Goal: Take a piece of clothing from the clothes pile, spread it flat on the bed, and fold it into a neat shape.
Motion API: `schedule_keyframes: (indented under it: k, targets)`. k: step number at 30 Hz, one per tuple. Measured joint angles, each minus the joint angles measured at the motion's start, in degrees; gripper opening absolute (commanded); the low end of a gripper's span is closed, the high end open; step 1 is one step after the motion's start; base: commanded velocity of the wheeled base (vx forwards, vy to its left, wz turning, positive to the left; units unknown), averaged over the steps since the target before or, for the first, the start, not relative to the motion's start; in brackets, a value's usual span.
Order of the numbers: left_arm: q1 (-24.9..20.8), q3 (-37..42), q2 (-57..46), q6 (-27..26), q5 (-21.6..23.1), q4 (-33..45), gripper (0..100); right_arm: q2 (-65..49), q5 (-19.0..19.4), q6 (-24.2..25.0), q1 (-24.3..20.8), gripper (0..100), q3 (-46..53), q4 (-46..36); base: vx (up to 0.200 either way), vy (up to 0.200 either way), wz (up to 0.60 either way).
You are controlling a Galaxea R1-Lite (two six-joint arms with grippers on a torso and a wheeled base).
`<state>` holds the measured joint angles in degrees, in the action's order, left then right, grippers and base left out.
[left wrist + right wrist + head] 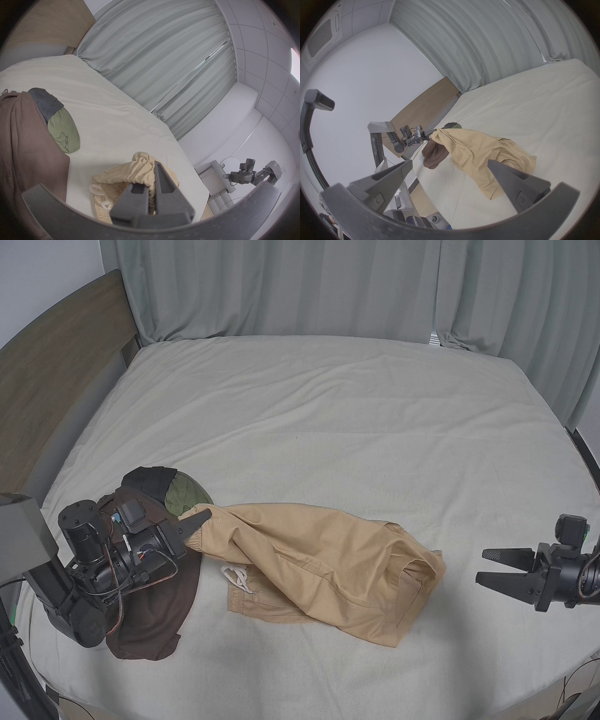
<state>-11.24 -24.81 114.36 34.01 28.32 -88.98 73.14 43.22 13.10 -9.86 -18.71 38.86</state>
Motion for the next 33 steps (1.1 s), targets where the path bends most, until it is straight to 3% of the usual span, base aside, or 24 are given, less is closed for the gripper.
schedule_keyframes:
  k: [16, 33]
  targets:
    - [0.00, 0.01, 0.05, 0.01, -0.02, 0.00, 0, 18.86, -0.63, 0.39, 2.15, 100, 3.47, 18.77, 0.000, 0.000, 0.00]
    - [0.00, 0.04, 0.13, 0.12, -0.02, 0.00, 0, 37.46, -5.50, 5.21, 1.11, 100, 5.71, 38.05, 0.000, 0.000, 0.00]
